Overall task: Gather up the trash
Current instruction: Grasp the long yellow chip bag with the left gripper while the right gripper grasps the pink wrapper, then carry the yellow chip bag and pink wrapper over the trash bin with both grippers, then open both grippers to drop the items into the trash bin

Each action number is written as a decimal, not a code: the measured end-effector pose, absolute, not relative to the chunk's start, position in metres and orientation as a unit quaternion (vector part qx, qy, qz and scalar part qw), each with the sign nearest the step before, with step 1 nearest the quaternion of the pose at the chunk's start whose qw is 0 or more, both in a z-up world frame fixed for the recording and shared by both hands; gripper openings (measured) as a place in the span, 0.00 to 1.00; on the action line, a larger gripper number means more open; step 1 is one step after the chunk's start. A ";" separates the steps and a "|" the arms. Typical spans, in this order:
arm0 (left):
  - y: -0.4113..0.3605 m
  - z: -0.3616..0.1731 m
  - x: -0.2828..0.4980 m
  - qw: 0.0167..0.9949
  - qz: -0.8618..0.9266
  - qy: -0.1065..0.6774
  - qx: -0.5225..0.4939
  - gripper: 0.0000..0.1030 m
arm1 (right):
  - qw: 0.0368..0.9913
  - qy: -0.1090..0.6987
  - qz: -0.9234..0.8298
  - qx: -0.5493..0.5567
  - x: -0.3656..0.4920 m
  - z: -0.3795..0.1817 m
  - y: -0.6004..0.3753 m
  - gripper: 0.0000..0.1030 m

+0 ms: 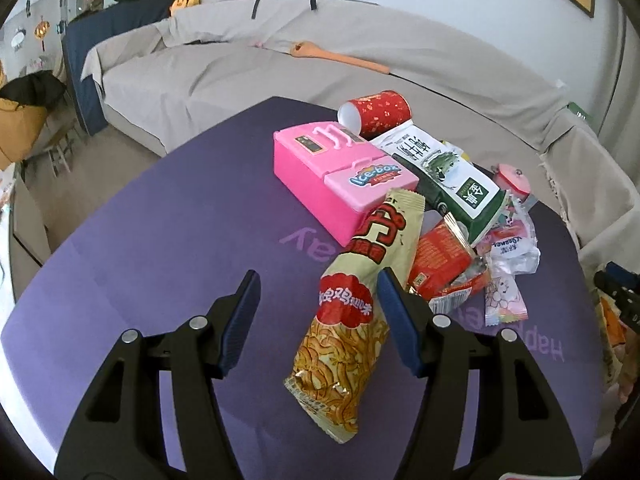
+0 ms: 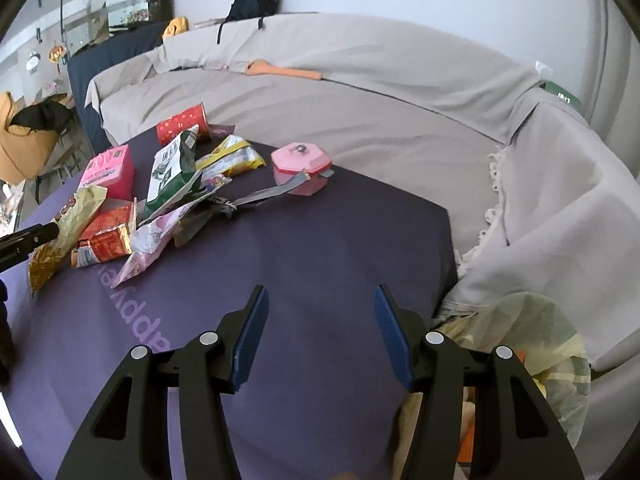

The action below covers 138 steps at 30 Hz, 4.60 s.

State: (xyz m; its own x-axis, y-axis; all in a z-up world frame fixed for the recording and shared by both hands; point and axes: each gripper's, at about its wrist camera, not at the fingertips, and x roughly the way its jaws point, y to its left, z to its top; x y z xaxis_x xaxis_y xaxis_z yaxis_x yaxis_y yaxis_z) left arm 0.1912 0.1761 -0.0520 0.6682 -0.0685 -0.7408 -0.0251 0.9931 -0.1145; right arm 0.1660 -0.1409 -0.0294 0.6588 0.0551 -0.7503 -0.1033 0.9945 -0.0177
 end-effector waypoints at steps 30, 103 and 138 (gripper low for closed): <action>0.174 -0.046 0.203 0.909 -0.087 0.406 -0.022 0.33 | 0.913 0.401 0.075 -0.021 0.192 -0.029 -0.088 0.50; -0.229 0.026 0.142 0.848 -0.390 0.359 0.012 0.17 | 0.964 0.247 -0.068 0.070 0.021 0.058 -0.410 0.12; -0.149 0.006 0.160 0.897 -0.272 0.348 0.000 0.56 | 0.865 0.493 0.023 0.093 0.101 -0.123 -0.352 0.12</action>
State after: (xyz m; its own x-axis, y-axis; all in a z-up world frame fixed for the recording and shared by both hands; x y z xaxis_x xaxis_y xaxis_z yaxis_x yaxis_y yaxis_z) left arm 0.1599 -0.1491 0.0057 0.6102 -0.4881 -0.6240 0.4882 0.8520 -0.1890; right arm 0.1007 -0.3516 -0.1232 0.5132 0.1303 -0.8483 0.0520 0.9819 0.1823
